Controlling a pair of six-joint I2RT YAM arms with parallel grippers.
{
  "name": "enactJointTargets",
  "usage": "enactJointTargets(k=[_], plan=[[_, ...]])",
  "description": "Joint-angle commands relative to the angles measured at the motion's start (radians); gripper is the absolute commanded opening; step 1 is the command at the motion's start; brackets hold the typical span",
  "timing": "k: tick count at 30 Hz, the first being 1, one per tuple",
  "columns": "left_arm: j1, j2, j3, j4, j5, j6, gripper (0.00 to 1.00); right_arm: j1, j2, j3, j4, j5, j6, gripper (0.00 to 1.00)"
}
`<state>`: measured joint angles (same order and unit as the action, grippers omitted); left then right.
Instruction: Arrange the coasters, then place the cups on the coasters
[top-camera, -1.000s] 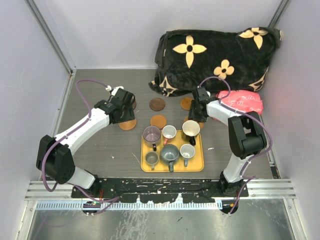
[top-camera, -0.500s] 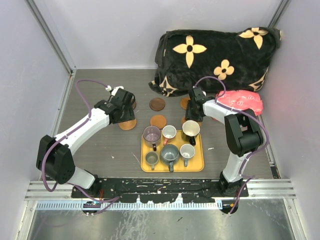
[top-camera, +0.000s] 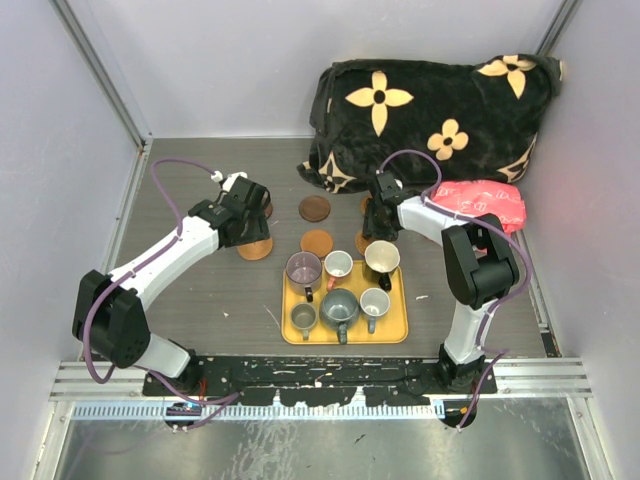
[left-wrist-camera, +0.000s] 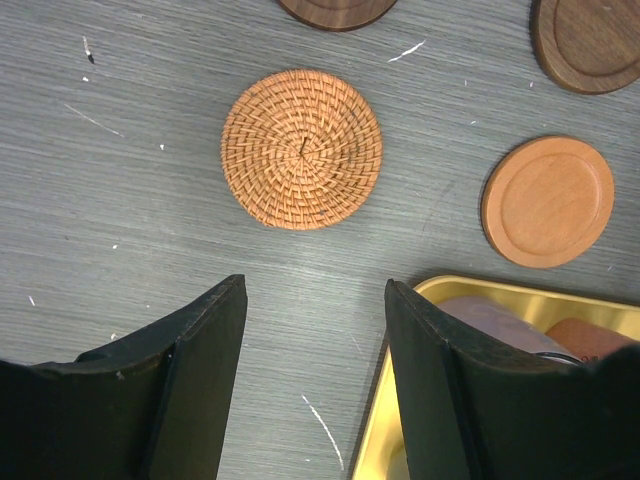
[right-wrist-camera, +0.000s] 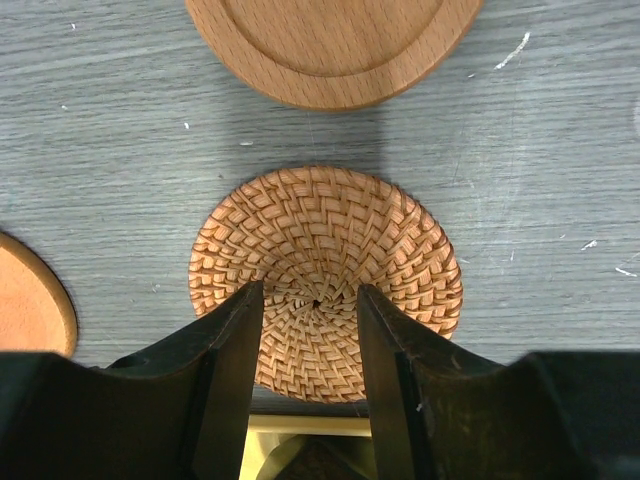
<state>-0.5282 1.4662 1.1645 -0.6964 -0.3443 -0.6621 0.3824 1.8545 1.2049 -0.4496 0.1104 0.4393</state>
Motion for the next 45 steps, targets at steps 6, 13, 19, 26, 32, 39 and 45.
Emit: enactJointTargets(k=[6,13,19,26,32,39,45], plan=[[-0.001,-0.032,0.014,0.029,-0.019,0.015,0.6,0.001,0.01,0.004,-0.024,0.042,-0.006,0.49],[-0.001,-0.034,0.011,0.028,-0.019,0.014,0.6,-0.024,-0.009,-0.015,-0.029,0.063,-0.003,0.49],[-0.001,-0.035,0.009,0.03,-0.016,0.01,0.6,-0.043,-0.02,-0.019,-0.032,0.065,-0.003,0.49],[-0.001,-0.033,0.009,0.032,-0.013,0.009,0.6,-0.042,-0.011,-0.016,-0.03,0.058,-0.005,0.49],[-0.001,-0.035,0.009,0.031,-0.016,0.01,0.6,-0.043,-0.027,-0.017,-0.024,0.046,0.001,0.49],[-0.001,-0.026,0.014,0.031,-0.009,0.009,0.6,-0.042,-0.044,-0.005,-0.029,0.03,-0.003,0.49],[-0.002,-0.026,0.014,0.033,-0.009,0.009,0.6,-0.041,-0.102,0.005,-0.025,0.016,-0.007,0.51]])
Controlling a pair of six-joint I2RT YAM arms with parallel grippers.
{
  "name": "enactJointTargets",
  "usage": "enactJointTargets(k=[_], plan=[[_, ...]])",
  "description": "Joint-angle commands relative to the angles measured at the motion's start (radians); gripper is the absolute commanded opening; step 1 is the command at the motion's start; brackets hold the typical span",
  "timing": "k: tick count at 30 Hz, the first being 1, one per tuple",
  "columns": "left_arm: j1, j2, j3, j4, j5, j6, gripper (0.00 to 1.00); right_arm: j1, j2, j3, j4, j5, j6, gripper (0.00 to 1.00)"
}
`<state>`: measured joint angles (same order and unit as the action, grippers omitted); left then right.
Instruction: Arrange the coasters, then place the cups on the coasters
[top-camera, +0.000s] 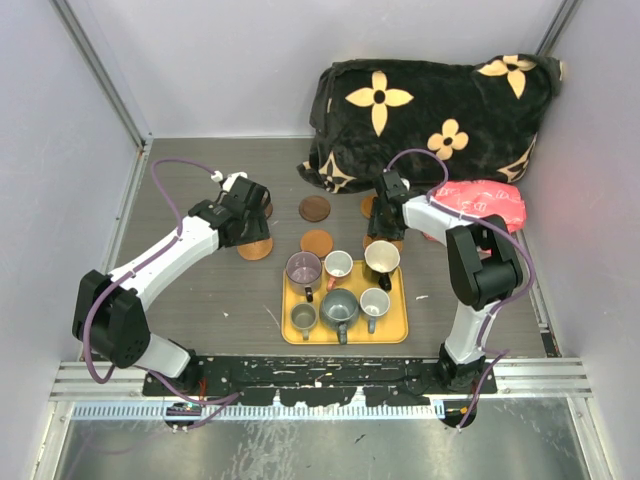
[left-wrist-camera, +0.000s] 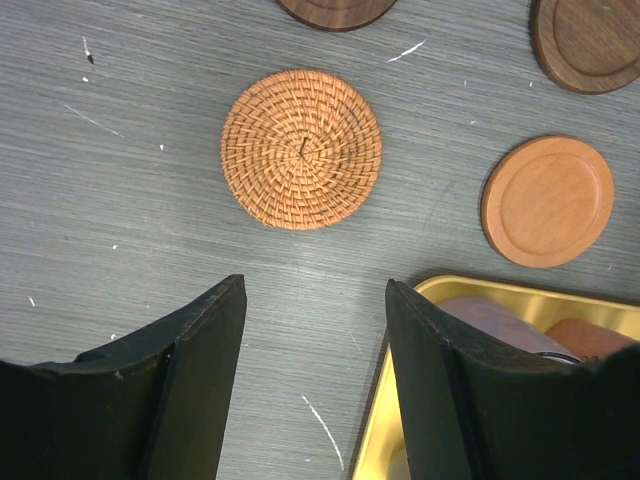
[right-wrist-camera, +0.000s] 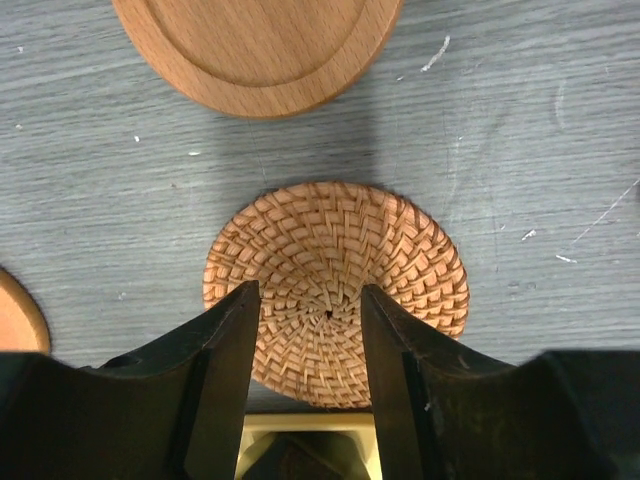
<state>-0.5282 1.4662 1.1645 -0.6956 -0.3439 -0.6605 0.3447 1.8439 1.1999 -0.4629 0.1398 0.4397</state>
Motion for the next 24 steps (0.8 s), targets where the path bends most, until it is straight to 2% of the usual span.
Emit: enactJointTargets(k=[1,16,24], plan=[[-0.002,-0.025,0.015,0.033,-0.008,0.008,0.6,-0.003,-0.098,0.014,-0.015,-0.01,-0.007,0.51],[-0.001,-0.046,0.039,0.002,-0.043,0.046,0.62,-0.003,-0.256,0.074,-0.039,0.033,-0.037,0.51],[-0.001,-0.096,0.041,-0.021,-0.09,0.062,0.77,-0.004,-0.388,0.07,-0.032,0.048,-0.058,0.53]])
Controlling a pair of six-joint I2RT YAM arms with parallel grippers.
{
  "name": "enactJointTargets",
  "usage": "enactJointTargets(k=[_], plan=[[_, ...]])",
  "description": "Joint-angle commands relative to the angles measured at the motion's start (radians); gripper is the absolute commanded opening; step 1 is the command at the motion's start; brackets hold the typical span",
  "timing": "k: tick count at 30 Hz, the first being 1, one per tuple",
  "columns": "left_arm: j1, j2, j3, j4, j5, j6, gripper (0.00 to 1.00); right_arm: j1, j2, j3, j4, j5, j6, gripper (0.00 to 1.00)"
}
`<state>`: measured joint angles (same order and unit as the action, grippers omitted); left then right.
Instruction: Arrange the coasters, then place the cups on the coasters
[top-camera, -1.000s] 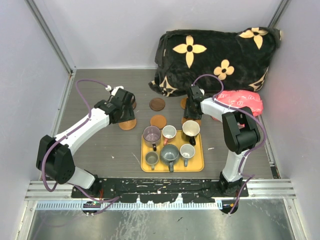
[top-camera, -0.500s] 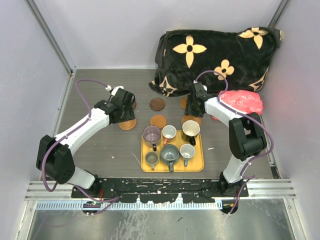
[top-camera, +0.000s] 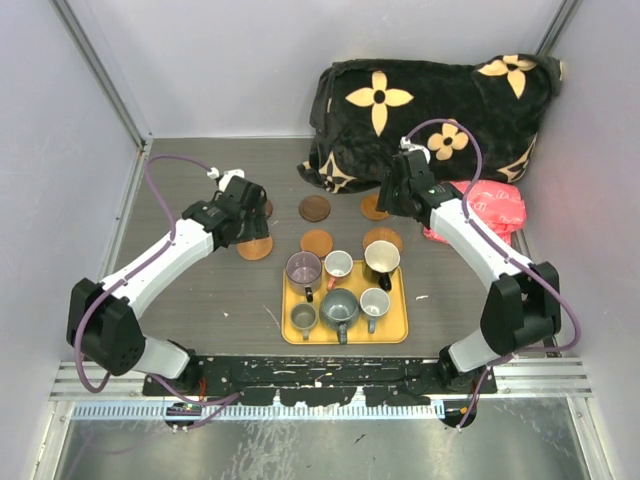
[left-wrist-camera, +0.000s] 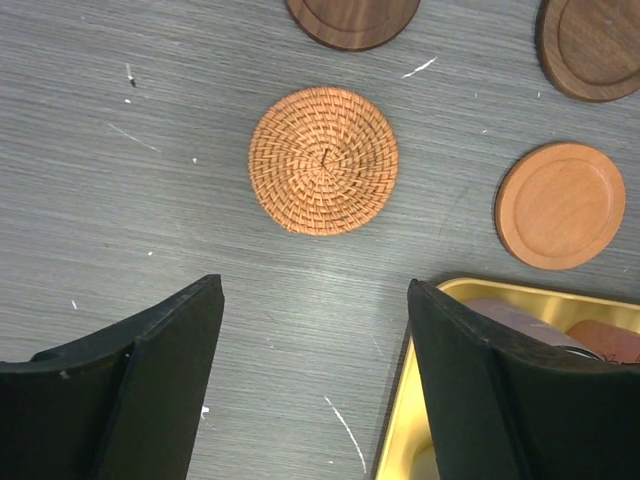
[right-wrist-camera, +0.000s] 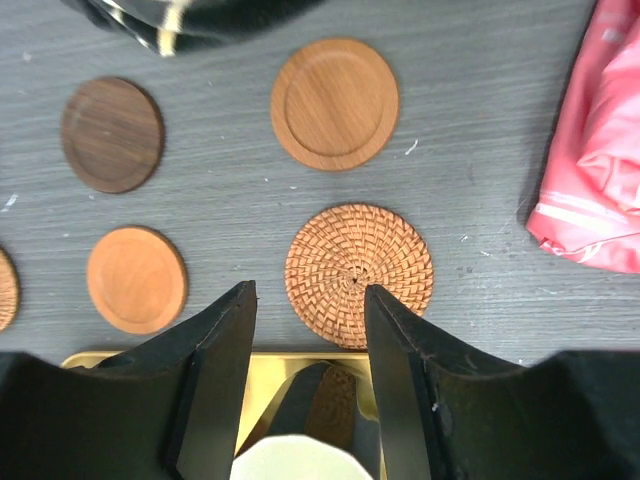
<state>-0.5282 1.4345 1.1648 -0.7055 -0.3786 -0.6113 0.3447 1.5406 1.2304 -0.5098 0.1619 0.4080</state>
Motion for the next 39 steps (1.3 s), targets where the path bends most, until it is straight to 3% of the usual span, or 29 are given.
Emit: enactJointTargets(k=[1,9,22,39], plan=[[-0.001,-0.068,0.043,-0.02,-0.055,0.008,0.8,-0.003,-0.098,0.036,0.014,0.027,-0.027,0.54],[-0.002,-0.104,0.034,-0.058,-0.087,0.026,1.0,-0.002,-0.192,-0.02,0.014,-0.002,-0.054,0.55],[-0.001,-0.115,0.014,-0.097,-0.154,0.002,0.98,0.034,-0.41,-0.147,-0.094,-0.043,-0.047,0.55],[0.0,-0.2,-0.06,-0.061,-0.125,0.0,0.98,0.147,-0.525,-0.251,-0.244,-0.009,0.056,0.54]])
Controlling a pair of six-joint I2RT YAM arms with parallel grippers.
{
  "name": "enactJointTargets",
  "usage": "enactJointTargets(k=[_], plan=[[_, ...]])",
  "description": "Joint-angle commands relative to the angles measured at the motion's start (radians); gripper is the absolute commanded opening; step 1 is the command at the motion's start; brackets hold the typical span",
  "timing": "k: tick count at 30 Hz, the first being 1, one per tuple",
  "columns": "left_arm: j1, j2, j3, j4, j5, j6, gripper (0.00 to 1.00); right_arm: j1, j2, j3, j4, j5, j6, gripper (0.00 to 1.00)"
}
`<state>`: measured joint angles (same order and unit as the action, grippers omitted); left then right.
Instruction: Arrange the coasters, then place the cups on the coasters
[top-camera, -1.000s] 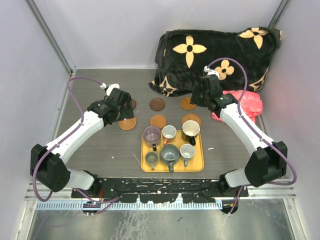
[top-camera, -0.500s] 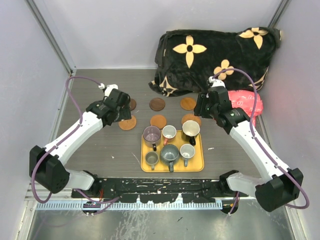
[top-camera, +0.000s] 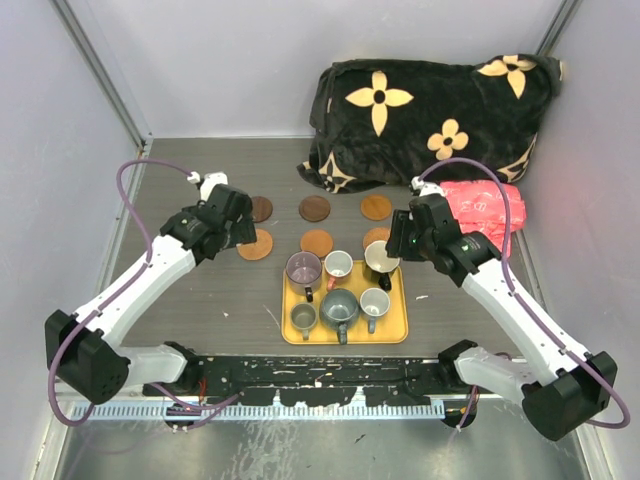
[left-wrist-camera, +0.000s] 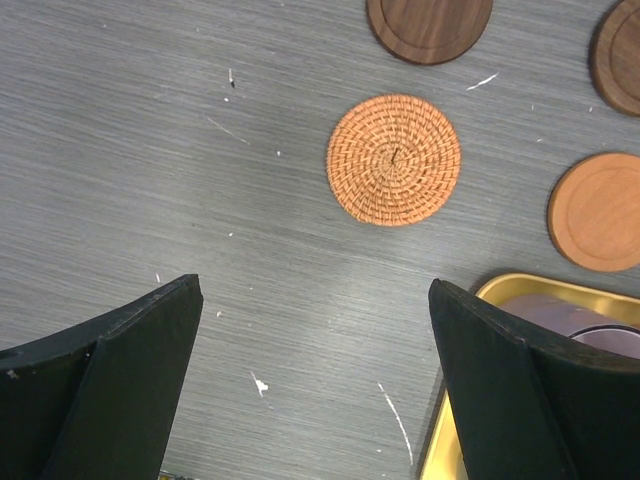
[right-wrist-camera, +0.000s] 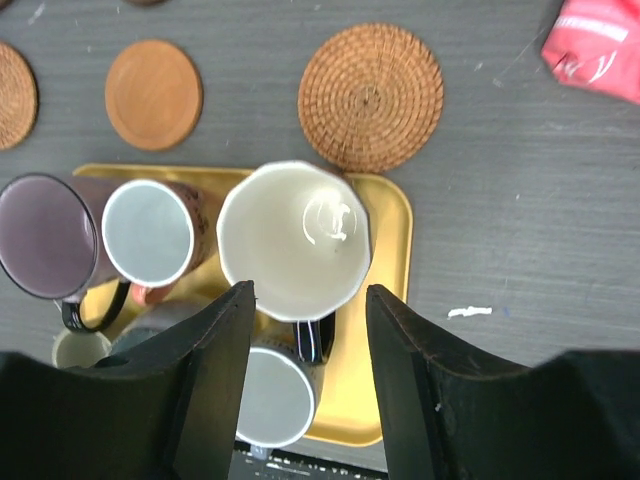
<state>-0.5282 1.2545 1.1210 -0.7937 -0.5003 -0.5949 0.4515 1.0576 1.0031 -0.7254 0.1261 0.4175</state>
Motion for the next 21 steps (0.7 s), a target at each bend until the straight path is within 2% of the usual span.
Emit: enactJointTargets(k=[1,9,21], plan=[[0.0,-0.018,-0.018,0.033,-0.002,-0.016,0.98,0.054,-0.048,-0.033,-0.035,0.036,0.057,0.54],[-0.001,0.008,0.0,0.032,0.005,-0.001,0.98,0.147,-0.031,-0.093,-0.039,0.078,0.114,0.52],[0.0,0.049,0.003,0.036,0.002,0.001,0.98,0.184,-0.008,-0.138,-0.039,0.116,0.124,0.5]])
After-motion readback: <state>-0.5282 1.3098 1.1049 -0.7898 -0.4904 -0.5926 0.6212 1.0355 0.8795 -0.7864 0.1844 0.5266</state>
